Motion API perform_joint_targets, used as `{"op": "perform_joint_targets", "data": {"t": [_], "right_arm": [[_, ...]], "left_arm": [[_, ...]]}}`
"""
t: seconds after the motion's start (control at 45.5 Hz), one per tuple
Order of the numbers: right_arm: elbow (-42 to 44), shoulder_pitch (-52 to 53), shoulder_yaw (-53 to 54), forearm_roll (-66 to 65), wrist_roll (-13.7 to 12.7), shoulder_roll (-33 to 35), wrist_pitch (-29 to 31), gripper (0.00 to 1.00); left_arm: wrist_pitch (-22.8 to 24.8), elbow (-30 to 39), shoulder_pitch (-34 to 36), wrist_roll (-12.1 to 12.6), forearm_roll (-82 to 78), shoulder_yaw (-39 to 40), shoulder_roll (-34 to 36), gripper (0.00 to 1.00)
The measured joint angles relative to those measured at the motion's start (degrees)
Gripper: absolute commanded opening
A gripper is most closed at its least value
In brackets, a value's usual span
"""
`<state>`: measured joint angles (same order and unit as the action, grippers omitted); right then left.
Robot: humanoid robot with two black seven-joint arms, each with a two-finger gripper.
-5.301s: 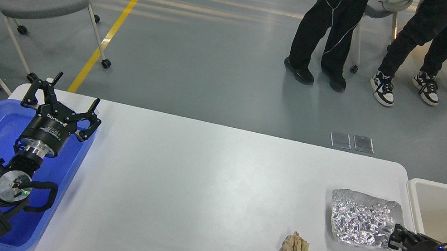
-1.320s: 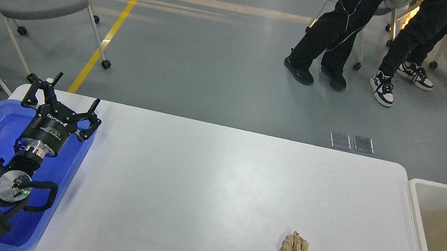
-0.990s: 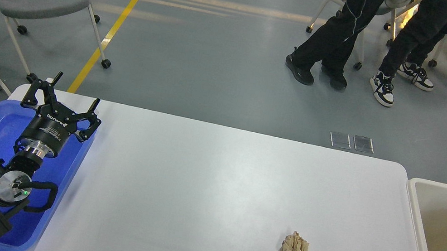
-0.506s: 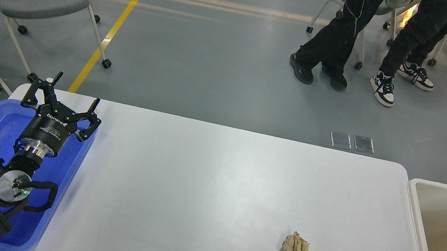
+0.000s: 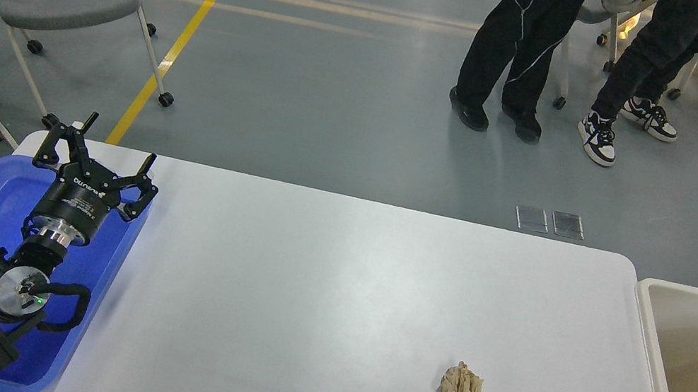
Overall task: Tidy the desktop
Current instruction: 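Lower the bag into the bin and open the right gripper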
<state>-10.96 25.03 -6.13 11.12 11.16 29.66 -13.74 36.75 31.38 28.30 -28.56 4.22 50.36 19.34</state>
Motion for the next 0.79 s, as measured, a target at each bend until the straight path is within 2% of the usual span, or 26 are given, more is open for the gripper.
{"op": "perform_joint_targets", "data": {"t": [0.044,0.11,0.176,0.242,0.286,0.462,0.638,0.792], "right_arm": [[0.1,-0.1,0.1,0.0,0.0,-0.1,0.0,0.28],[0.4,-0.2,0.2,-0.1,-0.1,-0.3,-0.1,0.41],[0.6,-0.3,0.3,-0.1,-0.1,-0.4,-0.2,0.60],[1.0,-0.4,0.3,-0.1,-0.1,-0.5,-0.4,0.65],[1.2,-0.5,0.2,-0.2,-0.1,-0.6,-0.4,0.72],[2.0,-0.6,0.0,-0.5,-0.1,-1.1,-0.5,0.74],[3.1,-0.7,0.1,-0.7,-0.1,-1.5,-0.5,0.86],[3.8,-0.7,0.4,-0.7,-0.1,-1.6,-0.2,0.88]], "left_arm": [[0.0,0.0,0.0,0.0,0.0,0.0,0.0,1.00],[0.0,0.0,0.0,0.0,0.0,0.0,0.0,1.00],[0.0,0.0,0.0,0.0,0.0,0.0,0.0,1.00],[0.0,0.0,0.0,0.0,0.0,0.0,0.0,1.00],[0.0,0.0,0.0,0.0,0.0,0.0,0.0,1.00],[0.0,0.0,0.0,0.0,0.0,0.0,0.0,1.00],[0.0,0.0,0.0,0.0,0.0,0.0,0.0,1.00],[0.0,0.0,0.0,0.0,0.0,0.0,0.0,1.00]]}}
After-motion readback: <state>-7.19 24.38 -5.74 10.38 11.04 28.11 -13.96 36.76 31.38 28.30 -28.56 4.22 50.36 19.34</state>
